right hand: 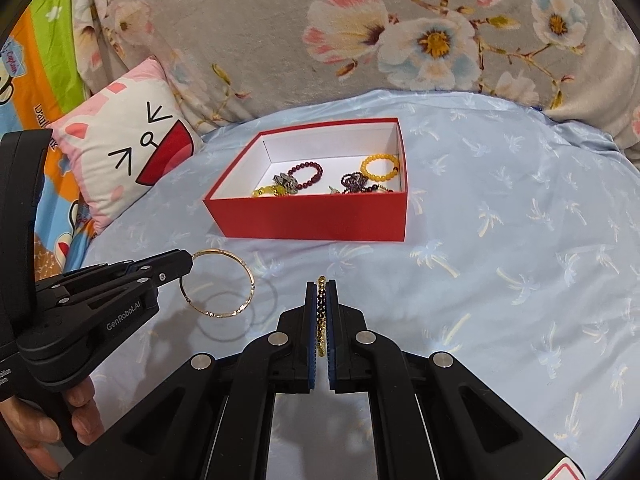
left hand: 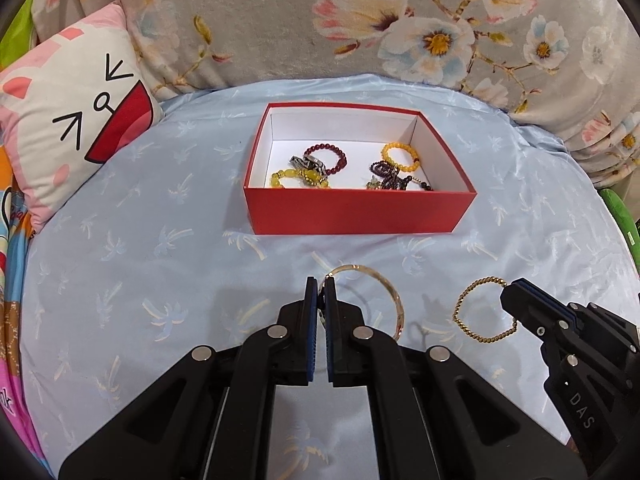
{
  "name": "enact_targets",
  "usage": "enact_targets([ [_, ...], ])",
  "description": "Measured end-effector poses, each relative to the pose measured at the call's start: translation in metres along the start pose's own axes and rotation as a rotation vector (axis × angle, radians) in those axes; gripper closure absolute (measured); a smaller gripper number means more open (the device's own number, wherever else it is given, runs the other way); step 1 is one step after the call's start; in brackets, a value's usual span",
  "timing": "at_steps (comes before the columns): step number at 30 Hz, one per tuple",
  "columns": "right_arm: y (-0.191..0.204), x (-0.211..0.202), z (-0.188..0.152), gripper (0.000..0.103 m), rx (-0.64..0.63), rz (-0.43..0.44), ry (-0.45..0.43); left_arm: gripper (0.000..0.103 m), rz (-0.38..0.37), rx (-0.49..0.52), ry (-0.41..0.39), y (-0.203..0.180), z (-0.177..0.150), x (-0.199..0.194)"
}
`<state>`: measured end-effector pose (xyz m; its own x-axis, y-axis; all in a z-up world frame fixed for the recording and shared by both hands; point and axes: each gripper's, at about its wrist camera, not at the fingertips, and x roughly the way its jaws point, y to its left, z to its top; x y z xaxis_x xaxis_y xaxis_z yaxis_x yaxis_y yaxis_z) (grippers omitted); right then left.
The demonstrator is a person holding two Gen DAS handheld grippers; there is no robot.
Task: Organize jewelry
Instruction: 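Lift the gold chain with right gripper while left carries the bangle toward the box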
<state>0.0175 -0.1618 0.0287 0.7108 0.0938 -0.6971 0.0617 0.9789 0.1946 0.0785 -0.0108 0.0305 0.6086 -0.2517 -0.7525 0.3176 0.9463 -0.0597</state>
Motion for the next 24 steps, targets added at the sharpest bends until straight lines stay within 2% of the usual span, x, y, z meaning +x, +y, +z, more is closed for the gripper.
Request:
enact_targets([
  [17,0.015,-0.017,0.021,0.099,-0.030,0.028,-0.058,0.101,0.013,0.016,-0.070,-0.003,0.024,-0.028],
  [21,0.012,-0.017,0.019,0.099,-0.027,0.021,-0.052,0.101,0.038,-0.013,-0.058,0.013,0.020,-0.025],
  [24,0.006,-0.013,0.011,0.099,-0.016,0.014,-0.030,0.099,0.040,-0.057,-0.006,0.037,0.007,-0.007],
])
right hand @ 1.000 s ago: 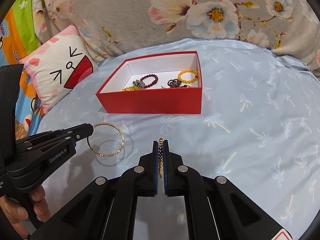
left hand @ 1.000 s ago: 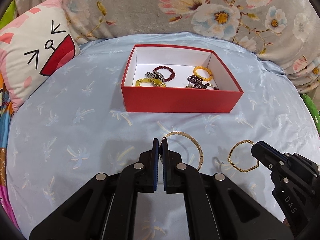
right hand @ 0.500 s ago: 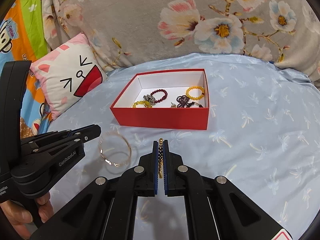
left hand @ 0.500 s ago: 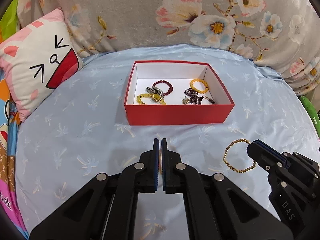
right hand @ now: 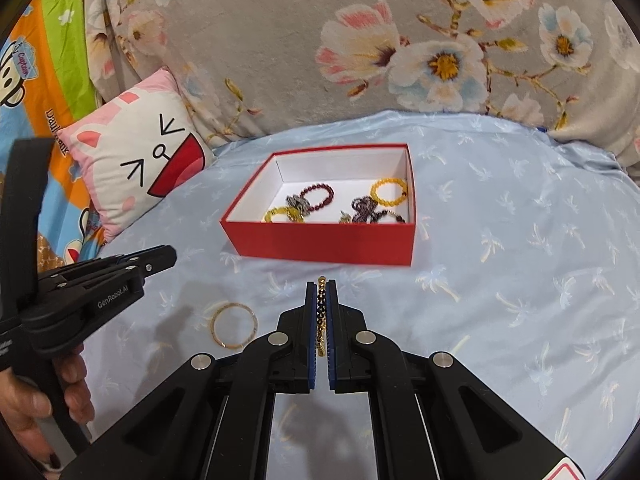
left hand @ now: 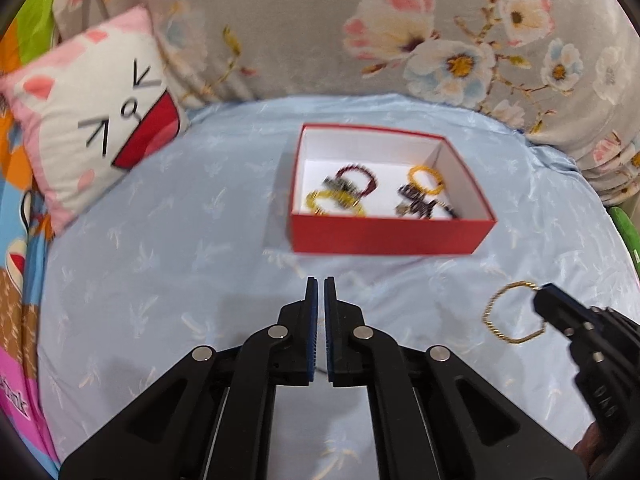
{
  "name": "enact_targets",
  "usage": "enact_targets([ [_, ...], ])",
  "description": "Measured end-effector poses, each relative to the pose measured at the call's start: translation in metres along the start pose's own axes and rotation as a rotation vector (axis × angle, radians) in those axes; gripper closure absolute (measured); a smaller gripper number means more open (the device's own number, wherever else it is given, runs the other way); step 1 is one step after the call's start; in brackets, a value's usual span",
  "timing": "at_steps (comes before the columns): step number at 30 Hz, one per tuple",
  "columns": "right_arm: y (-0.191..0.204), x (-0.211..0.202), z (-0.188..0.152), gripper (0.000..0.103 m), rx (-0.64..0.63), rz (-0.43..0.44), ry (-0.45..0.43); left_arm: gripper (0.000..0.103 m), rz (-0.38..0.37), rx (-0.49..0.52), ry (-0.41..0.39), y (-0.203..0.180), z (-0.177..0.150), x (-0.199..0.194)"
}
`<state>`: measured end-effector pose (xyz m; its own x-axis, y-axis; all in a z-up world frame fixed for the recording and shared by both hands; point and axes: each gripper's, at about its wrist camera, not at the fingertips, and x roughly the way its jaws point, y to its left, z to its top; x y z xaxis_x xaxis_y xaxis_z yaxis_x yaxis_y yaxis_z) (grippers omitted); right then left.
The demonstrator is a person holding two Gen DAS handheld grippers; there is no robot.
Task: Organize jewelry
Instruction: 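Lift the gold chain with right gripper while left carries the bangle toward the box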
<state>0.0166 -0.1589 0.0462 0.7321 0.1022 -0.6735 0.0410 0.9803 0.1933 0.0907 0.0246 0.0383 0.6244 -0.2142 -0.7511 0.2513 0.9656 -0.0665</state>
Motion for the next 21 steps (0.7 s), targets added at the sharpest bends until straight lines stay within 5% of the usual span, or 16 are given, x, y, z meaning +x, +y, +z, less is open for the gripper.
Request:
enact_targets([
  [4,-0.005,0.009,-0.015,0.099,0.016,-0.005,0.042,0.072,0.012,-0.026,0.066,0.016,-0.025,0.025],
  [10,-0.008,0.018,-0.028,0.099,0.022,-0.008,0.084,0.071,-0.009,-0.031,0.138,0.010,-0.049,0.066],
  [12,-0.009,0.019,-0.028,0.099,0.025,-0.010,0.086,0.068,0.022,-0.002,0.104,0.004,-0.050,0.070],
  [15,-0.012,0.020,-0.028,0.099,0.032,-0.013,0.087,0.055,0.001,0.000,0.105,-0.002,-0.048,0.071],
  [17,-0.014,0.021,-0.027,0.099,0.038,-0.015,0.087,0.036,-0.006,0.006,0.093,-0.005,-0.047,0.068],
  [21,-0.016,0.025,-0.027,0.099,0.048,-0.011,0.095,0.029,0.024,0.056,0.086,-0.018,-0.048,0.073],
])
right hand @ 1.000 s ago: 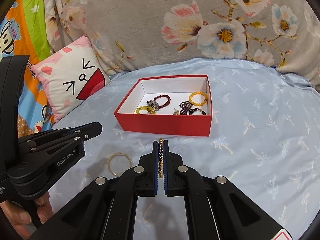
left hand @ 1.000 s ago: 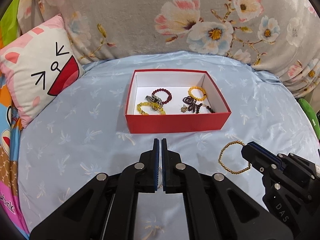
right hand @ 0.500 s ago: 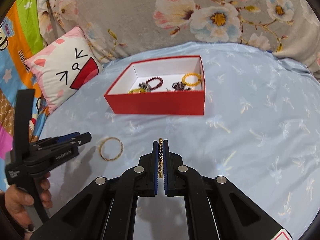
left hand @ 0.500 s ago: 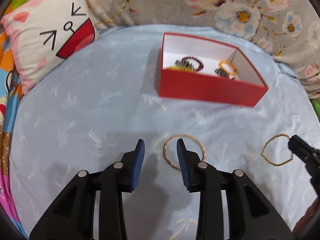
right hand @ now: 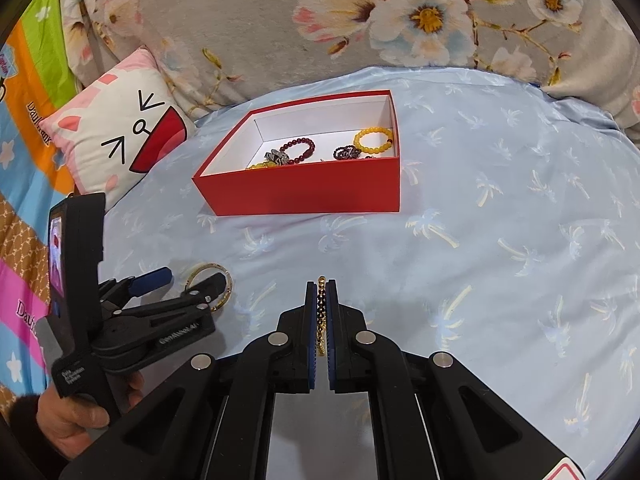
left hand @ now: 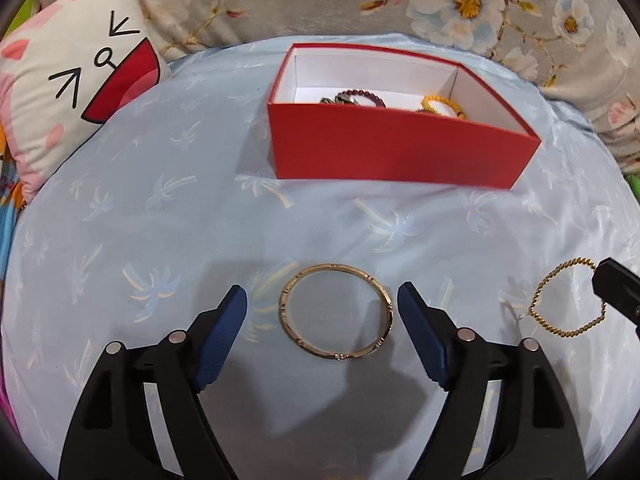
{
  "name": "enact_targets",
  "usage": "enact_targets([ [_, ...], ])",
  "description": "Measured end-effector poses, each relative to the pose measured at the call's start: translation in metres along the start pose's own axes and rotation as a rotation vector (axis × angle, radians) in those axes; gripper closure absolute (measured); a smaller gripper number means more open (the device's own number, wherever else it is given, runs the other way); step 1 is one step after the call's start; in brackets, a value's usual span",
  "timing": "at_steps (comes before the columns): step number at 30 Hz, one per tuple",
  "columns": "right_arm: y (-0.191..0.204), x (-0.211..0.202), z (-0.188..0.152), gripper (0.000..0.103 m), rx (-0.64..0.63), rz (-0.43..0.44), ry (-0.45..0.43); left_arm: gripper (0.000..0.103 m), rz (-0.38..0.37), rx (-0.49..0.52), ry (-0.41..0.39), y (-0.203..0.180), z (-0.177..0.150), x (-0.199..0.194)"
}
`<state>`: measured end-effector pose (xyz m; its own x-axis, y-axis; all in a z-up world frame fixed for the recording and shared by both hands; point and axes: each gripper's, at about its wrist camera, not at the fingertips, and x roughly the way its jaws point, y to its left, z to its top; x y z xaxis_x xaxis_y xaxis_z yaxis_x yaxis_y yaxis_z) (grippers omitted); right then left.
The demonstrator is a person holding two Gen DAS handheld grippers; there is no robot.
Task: Organize jewelry
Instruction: 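Lift the gold chain with right gripper while left carries the bangle toward the box, then lower the gold chain and bangle into the red box and open both grippers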
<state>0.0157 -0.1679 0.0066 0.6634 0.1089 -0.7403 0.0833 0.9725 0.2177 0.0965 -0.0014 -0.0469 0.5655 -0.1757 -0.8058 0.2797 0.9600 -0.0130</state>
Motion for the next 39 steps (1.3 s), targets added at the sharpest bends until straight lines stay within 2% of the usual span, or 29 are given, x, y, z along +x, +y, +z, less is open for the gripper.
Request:
enact_targets([
  [2,0.000,0.002,0.000,0.099,-0.001,0.002,0.004,0.029,0.021,0.012,0.021,-0.003,0.000,0.009],
  [6,0.001,0.005,-0.001,0.099,-0.002,0.005,0.010,0.029,0.032,0.008,0.000,-0.006,-0.001,0.008],
  [8,0.000,0.006,0.000,0.099,0.001,0.006,0.011,0.041,0.021,0.023,-0.005,-0.008,-0.001,0.007],
  [9,0.000,0.007,0.000,0.099,0.002,0.007,0.011,0.044,0.016,0.029,-0.005,-0.009,-0.001,0.006],
  [14,0.001,0.007,0.000,0.099,0.001,0.007,0.012,0.044,-0.001,0.023,0.008,-0.008,0.000,0.004],
  [17,0.002,0.004,0.000,0.099,0.002,0.009,0.006,0.044,-0.042,-0.006,0.024,-0.003,0.000,0.000],
  [21,0.004,-0.003,0.003,0.099,-0.001,0.017,-0.008,0.044,-0.050,-0.008,-0.002,-0.001,0.003,-0.017],
  [31,0.012,-0.025,0.030,0.099,-0.022,0.039,-0.086,0.044,-0.043,0.009,-0.116,-0.004,0.039,-0.075],
  [39,0.019,-0.031,0.065,0.099,-0.047,0.053,-0.148,0.044,-0.038,0.013,-0.163,-0.010,0.080,-0.085],
])
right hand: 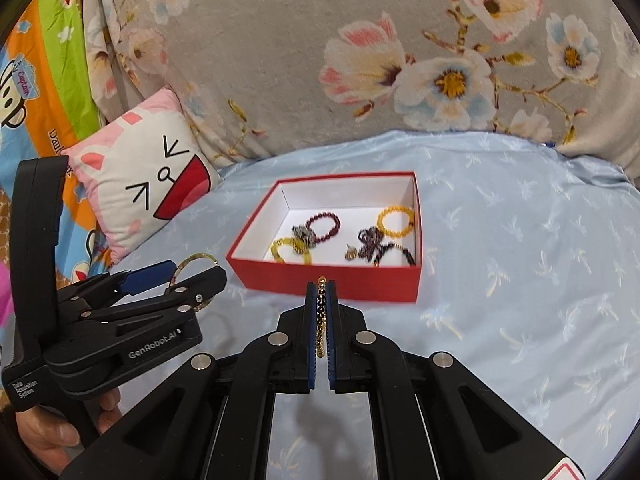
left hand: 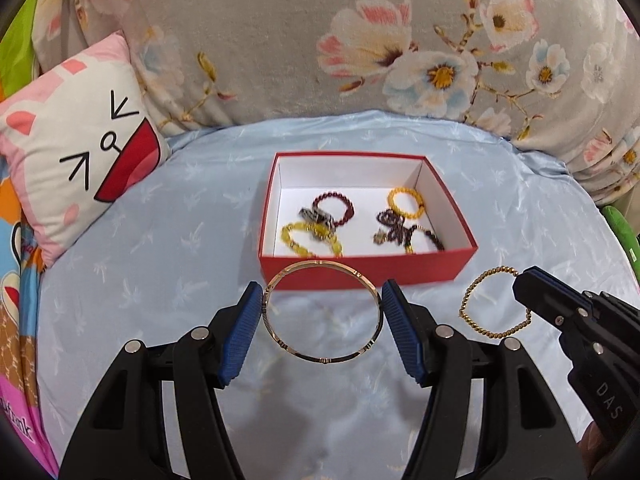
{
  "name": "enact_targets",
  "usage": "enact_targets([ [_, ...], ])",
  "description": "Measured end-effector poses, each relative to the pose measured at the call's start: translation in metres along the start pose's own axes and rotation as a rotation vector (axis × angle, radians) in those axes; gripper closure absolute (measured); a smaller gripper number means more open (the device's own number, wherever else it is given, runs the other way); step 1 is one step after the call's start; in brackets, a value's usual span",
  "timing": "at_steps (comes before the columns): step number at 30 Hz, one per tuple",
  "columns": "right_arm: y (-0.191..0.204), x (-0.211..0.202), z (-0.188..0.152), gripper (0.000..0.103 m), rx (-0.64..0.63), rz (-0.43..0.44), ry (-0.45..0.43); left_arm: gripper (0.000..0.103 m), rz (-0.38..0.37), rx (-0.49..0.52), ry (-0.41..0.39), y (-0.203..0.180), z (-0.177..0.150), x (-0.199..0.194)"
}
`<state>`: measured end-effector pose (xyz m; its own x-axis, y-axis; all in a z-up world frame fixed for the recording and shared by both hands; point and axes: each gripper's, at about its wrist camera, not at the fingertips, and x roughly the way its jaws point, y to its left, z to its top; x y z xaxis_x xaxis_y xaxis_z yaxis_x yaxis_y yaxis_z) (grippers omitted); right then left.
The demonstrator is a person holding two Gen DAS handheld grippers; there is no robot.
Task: Organize jewelry
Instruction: 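Lower the gold chain and bangle into the red box and open both grippers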
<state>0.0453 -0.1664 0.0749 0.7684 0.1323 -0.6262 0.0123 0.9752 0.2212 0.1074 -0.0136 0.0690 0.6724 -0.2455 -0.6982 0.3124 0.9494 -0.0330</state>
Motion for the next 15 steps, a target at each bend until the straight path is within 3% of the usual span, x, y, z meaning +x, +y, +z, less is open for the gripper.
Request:
enact_targets([
  [15,-0.018,0.044,0.067,0.099,0.012,-0.018,-0.047,0.044,0.026,0.025,-0.031,-0.012,0.061,0.048],
])
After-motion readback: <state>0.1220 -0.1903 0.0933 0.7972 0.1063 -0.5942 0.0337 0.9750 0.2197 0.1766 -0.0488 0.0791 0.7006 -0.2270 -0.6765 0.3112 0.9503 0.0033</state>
